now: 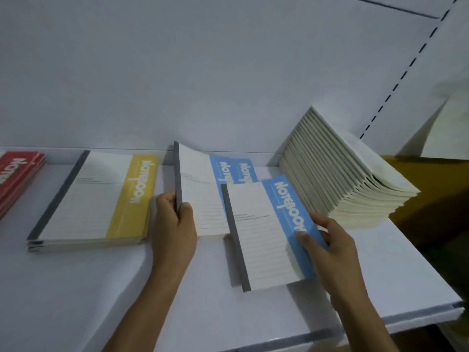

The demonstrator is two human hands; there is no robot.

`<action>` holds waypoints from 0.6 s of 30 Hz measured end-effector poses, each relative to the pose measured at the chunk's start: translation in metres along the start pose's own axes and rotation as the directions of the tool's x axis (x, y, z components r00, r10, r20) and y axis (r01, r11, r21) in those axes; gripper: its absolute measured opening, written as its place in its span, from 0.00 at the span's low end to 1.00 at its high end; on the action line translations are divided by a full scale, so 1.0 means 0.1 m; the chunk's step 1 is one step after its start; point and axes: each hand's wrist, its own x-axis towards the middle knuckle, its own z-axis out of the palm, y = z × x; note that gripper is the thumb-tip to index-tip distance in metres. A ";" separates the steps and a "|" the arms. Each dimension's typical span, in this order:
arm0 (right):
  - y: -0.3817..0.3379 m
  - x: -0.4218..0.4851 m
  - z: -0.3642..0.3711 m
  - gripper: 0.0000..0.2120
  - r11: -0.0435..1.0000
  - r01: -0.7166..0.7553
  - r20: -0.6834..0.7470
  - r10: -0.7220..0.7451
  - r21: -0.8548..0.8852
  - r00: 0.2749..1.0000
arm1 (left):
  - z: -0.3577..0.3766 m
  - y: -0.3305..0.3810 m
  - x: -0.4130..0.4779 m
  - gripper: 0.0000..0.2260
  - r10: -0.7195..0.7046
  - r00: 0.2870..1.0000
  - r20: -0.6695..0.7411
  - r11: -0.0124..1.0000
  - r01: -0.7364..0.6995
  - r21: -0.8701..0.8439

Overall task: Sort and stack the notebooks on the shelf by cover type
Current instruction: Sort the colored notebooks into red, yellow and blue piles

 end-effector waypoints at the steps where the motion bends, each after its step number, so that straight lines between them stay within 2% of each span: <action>1: 0.03 0.04 -0.04 0.12 0.999 -0.027 -0.015 0.027 0.042 1.000 | 0.01 -0.02 0.01 0.06 -0.016 1.000 -0.003 1.000 0.016 0.012; 6: 0.07 0.16 -0.02 0.10 0.960 -0.112 -0.018 0.121 0.258 0.992 | 0.04 -0.05 0.00 0.14 -0.034 0.999 -0.029 0.998 0.036 0.059; 10: -0.02 0.22 0.26 0.09 0.915 -0.151 0.075 0.132 0.375 0.988 | 0.07 -0.03 0.01 0.17 -0.041 0.999 0.036 0.986 0.035 0.165; 14: -0.14 0.37 0.58 0.14 0.956 -0.056 0.118 0.022 0.287 0.993 | 0.10 -0.03 0.02 0.16 0.034 0.990 0.140 0.889 -0.094 0.448; 18: -0.14 0.51 0.77 0.20 1.000 0.026 0.090 -0.025 -0.004 0.996 | 0.18 -0.01 0.01 0.21 0.012 0.988 0.152 0.753 -0.109 0.648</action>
